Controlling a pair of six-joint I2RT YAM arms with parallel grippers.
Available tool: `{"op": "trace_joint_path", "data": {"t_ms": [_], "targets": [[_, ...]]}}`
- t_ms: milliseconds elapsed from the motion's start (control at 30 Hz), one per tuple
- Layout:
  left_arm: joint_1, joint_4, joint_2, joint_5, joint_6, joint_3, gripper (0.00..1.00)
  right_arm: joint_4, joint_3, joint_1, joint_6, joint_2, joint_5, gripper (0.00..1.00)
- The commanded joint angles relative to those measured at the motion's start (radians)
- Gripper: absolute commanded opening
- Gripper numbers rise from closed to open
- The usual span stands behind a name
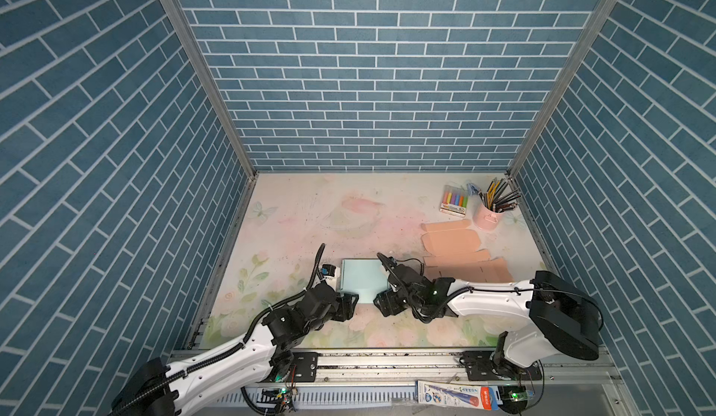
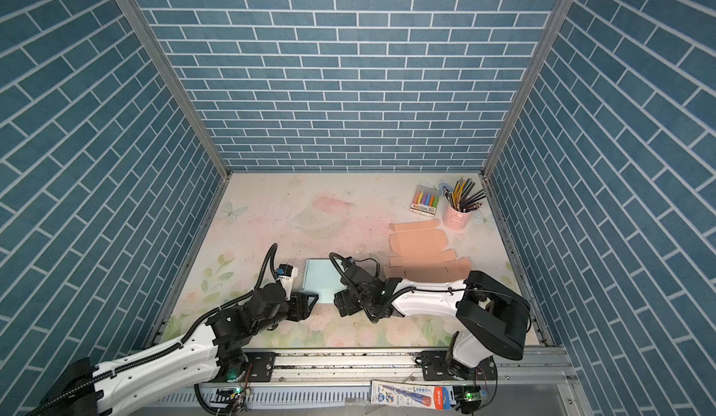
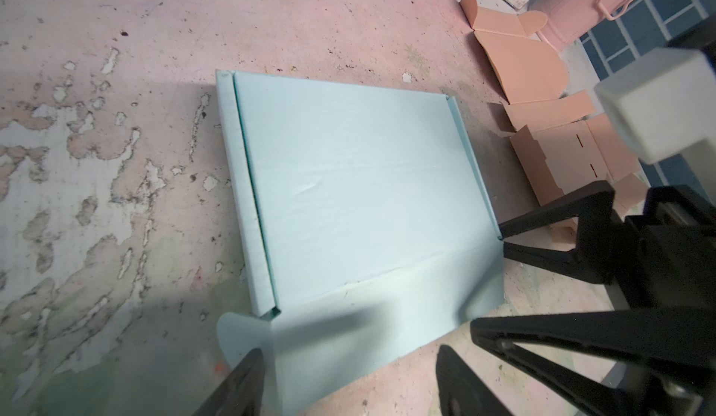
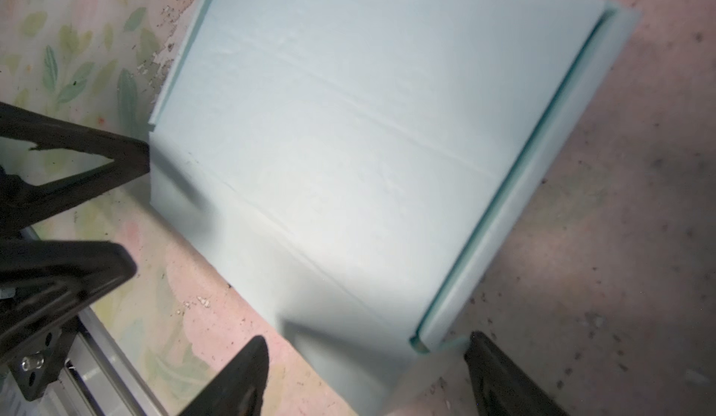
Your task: Fold the paper box
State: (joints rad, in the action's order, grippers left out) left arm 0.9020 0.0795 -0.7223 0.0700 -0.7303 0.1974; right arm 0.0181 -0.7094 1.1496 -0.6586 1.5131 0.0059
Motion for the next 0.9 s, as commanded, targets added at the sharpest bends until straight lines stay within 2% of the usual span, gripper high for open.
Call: {"op": "trace_joint_path", "data": {"t_ms": [0,300,867], "targets": [[0.007,0.01,0.003,0.014,-0.014,-0.013,0.71,0.022,0.007,0.008,-0.032,-0.029,0.026,0.82],[0.007,-0.013,-0.02,-0.008,-0.015,-0.02,0.71,0.035,-0.02,0.022,-0.024,-0.02,0.03,0.83],[0.014,-0.006,0.027,-0.029,-0.034,-0.021,0.69,0.017,-0.068,0.06,-0.022,0.035,0.001,0.82]]}}
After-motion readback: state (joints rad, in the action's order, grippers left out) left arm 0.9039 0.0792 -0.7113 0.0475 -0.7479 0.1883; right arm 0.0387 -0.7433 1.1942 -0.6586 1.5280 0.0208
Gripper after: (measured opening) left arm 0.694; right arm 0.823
